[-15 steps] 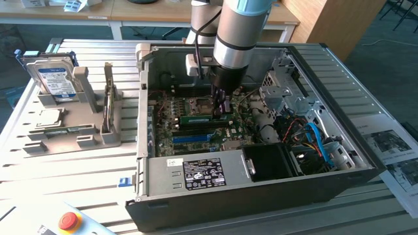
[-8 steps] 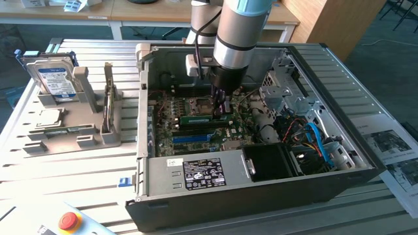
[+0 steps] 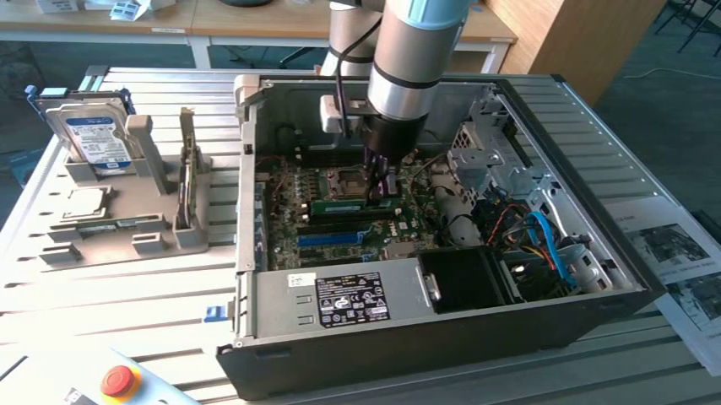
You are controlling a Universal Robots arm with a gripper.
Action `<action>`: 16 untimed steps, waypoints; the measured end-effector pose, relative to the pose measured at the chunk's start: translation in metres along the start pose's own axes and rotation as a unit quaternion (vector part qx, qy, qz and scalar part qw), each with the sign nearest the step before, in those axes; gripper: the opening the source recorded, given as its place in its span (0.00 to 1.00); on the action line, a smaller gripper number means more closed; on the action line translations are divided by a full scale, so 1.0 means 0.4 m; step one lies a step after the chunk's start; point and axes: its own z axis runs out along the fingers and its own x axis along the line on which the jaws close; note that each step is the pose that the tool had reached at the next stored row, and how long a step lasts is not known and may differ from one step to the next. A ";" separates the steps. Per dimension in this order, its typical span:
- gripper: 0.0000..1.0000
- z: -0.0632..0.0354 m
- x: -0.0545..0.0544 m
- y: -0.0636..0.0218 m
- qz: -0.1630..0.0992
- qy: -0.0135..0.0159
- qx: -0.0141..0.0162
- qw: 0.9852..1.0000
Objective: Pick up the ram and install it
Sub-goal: 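Insert the ram into the slot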
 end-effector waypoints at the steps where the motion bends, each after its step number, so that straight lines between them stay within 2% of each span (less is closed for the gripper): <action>1: 0.12 0.000 0.000 0.001 0.000 0.000 0.000 1.000; 16: 0.12 0.004 0.001 0.001 0.000 0.000 0.000 1.000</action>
